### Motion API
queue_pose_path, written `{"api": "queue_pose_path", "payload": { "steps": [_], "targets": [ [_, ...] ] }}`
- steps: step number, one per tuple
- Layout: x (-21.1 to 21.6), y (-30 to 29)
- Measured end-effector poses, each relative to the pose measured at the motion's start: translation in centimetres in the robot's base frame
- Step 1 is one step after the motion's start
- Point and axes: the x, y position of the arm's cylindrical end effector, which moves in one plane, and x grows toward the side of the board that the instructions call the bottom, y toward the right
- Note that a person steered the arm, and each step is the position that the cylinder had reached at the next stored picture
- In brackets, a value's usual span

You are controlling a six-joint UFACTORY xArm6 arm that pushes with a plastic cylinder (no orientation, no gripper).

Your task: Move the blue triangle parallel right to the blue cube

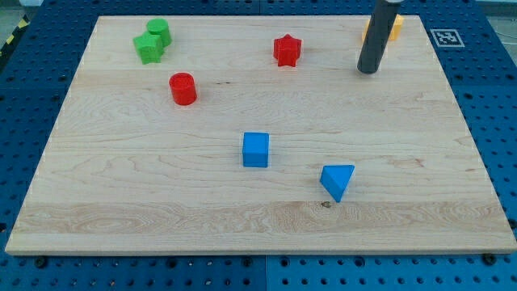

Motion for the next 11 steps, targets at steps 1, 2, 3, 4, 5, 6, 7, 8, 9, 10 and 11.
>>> {"api": "queue_pose_path", "payload": {
  "steps": [1, 2, 3, 4, 5, 6, 7, 8, 9, 10, 11],
  "targets": [
    [0.9, 0.0],
    [3.7, 0.0],
    [4.9, 0.0],
    [5.9, 0.0],
    [7.4, 0.0],
    [8.0, 0.0],
    [9.3, 0.1],
    [9.3, 0.1],
    [10.5, 0.1],
    [11.4, 0.1],
    [11.4, 1.9]
  ]
}}
